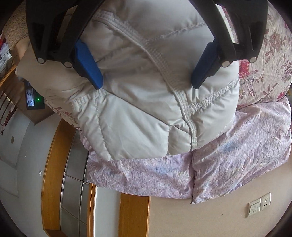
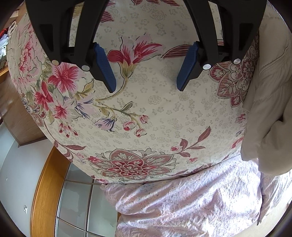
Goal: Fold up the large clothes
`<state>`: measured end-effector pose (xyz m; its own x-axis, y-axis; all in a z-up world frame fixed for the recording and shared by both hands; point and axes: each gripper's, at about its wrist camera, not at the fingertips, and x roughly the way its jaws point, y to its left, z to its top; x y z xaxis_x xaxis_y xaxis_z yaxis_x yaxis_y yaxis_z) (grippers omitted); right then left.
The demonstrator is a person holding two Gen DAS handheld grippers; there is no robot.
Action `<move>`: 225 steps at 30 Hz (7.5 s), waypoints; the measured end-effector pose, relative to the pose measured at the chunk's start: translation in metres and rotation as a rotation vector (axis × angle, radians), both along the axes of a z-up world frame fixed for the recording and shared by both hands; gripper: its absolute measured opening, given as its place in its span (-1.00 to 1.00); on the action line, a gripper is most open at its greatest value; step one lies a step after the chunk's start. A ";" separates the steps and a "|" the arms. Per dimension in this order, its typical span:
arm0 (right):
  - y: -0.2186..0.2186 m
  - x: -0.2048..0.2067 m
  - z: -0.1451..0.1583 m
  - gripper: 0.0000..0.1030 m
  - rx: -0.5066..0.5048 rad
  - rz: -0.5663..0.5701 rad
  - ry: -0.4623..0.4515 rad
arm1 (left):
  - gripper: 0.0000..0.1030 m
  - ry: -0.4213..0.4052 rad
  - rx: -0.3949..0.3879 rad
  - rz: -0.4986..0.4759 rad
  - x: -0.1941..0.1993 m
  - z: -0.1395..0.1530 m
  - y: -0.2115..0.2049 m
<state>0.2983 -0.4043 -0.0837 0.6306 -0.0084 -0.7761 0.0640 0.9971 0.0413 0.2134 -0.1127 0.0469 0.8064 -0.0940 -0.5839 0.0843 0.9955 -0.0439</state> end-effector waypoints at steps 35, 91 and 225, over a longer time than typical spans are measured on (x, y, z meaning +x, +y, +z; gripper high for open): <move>-0.008 -0.012 0.039 0.50 -0.029 -0.076 -0.014 | 0.96 0.004 0.138 -0.002 0.018 -0.030 -0.035; 0.168 0.028 0.052 -0.61 0.160 0.353 -0.186 | 0.97 0.011 0.105 0.171 0.064 -0.061 0.048; 0.103 0.026 0.010 0.34 1.014 0.515 0.300 | 0.58 0.361 -0.664 -0.208 0.053 -0.090 0.167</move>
<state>0.3239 -0.3018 -0.0737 0.1699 0.9010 -0.3991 -0.1946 0.4277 0.8827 0.2660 0.0540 -0.0434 0.5047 -0.6438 -0.5752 0.1332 0.7164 -0.6849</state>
